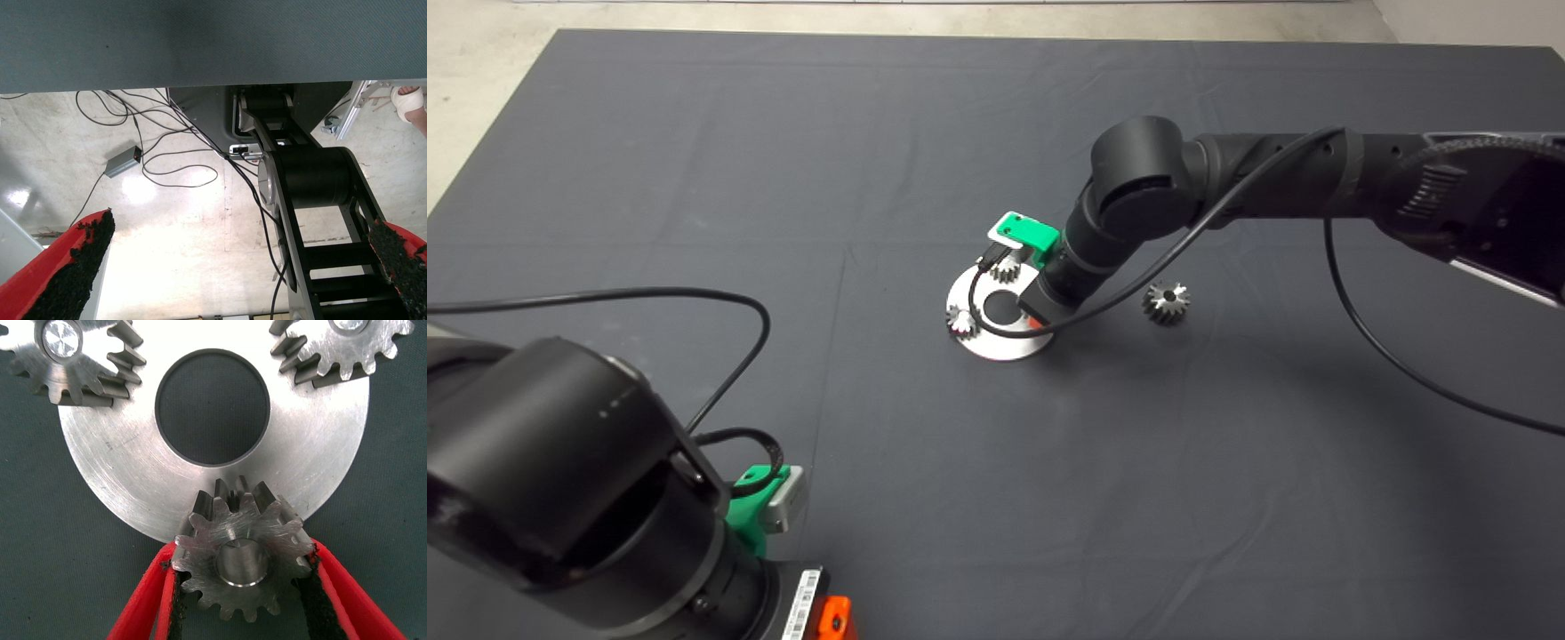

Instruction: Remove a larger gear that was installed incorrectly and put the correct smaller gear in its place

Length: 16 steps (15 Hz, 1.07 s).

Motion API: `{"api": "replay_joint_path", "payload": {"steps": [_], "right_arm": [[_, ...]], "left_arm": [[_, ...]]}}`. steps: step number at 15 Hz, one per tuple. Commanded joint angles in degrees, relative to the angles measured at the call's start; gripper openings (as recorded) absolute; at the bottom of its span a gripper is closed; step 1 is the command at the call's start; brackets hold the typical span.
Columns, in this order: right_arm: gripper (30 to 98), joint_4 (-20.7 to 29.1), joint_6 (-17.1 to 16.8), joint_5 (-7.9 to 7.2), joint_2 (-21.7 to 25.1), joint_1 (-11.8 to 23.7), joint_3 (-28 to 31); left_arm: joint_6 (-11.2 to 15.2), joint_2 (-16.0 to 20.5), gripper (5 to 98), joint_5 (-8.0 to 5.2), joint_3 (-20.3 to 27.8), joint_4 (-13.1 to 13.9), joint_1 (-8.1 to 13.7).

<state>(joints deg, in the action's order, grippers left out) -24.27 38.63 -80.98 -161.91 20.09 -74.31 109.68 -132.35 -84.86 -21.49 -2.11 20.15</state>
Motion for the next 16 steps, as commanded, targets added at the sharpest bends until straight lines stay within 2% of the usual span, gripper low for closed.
{"api": "replay_joint_path", "payload": {"steps": [1,5,12,15,16], "right_arm": [[38.4,2.20,-0.31,-1.20,-0.22,1.36,0.68],[38.4,2.47,-0.30,-1.20,-0.30,1.11,0.68],[38.3,2.47,-0.14,-0.32,-0.39,-0.40,0.59],[38.4,2.47,0.13,1.75,-0.21,-0.40,0.59],[38.4,2.47,0.13,1.97,-0.12,-0.40,0.59]], "left_arm": [[-0.08,0.11,98.2,-0.31,1.03,0.88,0.42],[-0.08,0.11,98.2,-0.22,1.03,0.88,0.42],[-0.08,0.06,98.2,-0.22,1.03,0.88,0.42],[-0.08,0.03,98.2,-0.22,1.03,0.88,0.42],[-0.08,0.03,98.2,-0.22,1.03,0.97,0.42]]}}
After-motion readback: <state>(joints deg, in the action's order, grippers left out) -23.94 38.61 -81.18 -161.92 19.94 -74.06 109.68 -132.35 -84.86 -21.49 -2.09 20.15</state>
